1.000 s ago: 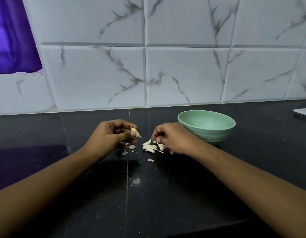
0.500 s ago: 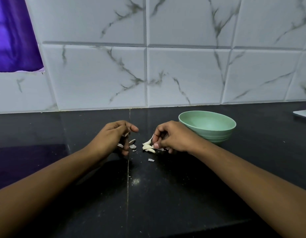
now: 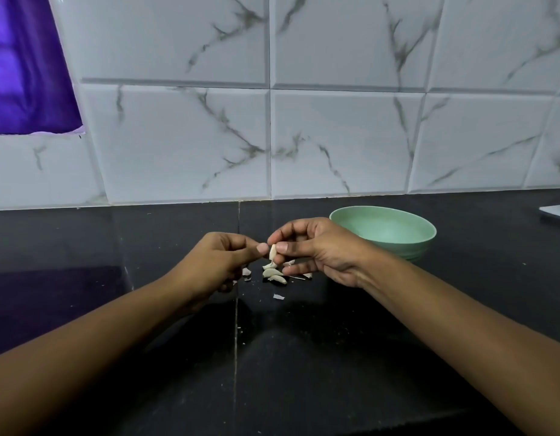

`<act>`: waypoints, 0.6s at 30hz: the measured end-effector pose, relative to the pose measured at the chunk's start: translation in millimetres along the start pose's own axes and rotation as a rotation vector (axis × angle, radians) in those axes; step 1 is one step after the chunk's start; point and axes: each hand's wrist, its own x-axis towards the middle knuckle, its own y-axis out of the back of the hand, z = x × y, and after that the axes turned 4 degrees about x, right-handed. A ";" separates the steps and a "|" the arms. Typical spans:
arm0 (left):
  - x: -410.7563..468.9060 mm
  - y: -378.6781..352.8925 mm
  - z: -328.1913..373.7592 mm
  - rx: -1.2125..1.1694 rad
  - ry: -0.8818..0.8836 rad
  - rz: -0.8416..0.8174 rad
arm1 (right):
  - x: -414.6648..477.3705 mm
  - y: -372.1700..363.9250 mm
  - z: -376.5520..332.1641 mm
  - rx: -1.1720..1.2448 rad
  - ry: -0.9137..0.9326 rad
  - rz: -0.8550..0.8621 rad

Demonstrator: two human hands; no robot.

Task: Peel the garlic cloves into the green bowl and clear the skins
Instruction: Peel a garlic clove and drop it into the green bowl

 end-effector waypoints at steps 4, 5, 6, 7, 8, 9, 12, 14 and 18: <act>-2.5 -1.4 2.5 -0.004 -0.099 0.062 | 1.3 -3.0 2.2 0.022 0.077 0.053; -2.3 -1.4 2.0 -0.006 -0.115 0.083 | 1.6 -3.5 2.9 0.009 0.093 0.060; -2.1 -1.1 1.0 -0.003 -0.131 0.102 | 2.0 -3.8 3.7 0.001 0.106 0.062; -1.8 -1.1 0.1 0.009 -0.147 0.115 | 2.3 -3.8 4.4 0.002 0.112 0.061; -1.7 -1.0 -0.6 0.024 -0.164 0.124 | 2.4 -3.8 4.6 0.013 0.112 0.057; -1.5 -1.1 -1.1 0.037 -0.180 0.130 | 2.4 -3.5 4.5 0.030 0.109 0.052; -0.9 -1.3 -2.6 0.052 -0.219 0.150 | 2.0 -2.9 3.0 0.057 0.106 0.033; -1.1 -1.7 -2.8 0.055 -0.235 0.164 | 1.7 -3.5 3.2 0.028 0.127 0.034; -2.0 -1.1 -2.6 0.162 -0.282 0.222 | 2.2 -8.7 6.6 -0.061 0.229 0.081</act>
